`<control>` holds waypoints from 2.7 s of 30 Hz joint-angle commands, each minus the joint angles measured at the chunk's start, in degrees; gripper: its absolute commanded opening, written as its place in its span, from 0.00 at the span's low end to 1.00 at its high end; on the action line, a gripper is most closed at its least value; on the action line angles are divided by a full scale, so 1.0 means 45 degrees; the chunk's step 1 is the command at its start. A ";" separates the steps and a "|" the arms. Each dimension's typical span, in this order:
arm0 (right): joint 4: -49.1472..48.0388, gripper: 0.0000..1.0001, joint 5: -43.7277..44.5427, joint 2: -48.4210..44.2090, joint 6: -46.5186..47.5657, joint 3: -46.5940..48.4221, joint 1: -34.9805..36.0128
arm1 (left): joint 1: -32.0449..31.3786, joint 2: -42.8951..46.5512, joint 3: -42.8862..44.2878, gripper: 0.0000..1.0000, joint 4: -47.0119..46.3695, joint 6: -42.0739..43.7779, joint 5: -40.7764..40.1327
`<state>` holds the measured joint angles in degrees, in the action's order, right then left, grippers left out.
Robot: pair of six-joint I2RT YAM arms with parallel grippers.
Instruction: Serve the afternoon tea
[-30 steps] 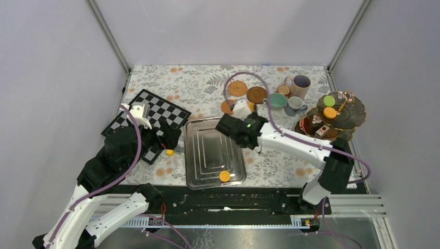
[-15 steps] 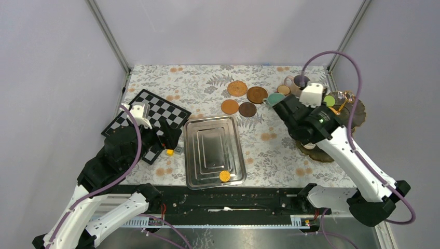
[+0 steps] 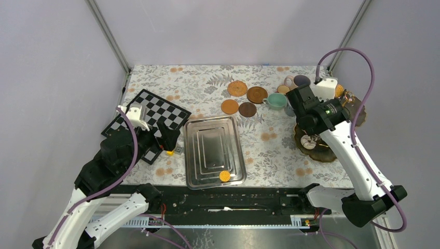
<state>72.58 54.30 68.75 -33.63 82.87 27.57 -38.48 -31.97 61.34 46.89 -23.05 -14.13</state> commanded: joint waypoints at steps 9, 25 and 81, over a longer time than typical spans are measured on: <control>-0.1472 0.53 -0.0112 0.0057 0.1130 -0.0067 -0.1698 | -0.0062 0.0149 0.0173 0.99 -0.0217 0.0376 0.0123; -0.1182 0.55 -0.0876 -0.0734 0.1181 -0.0829 -0.1869 | -0.0053 0.0244 0.0098 0.99 -0.0161 0.0386 0.0104; -0.3778 0.70 -1.2467 0.1165 -0.0176 -0.3369 0.7188 | -0.0062 -0.0016 -0.0214 0.99 -0.0223 0.0276 -0.0190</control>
<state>49.58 -8.25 69.47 -22.87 66.54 55.53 -38.48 -31.64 60.58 47.53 -22.02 -14.22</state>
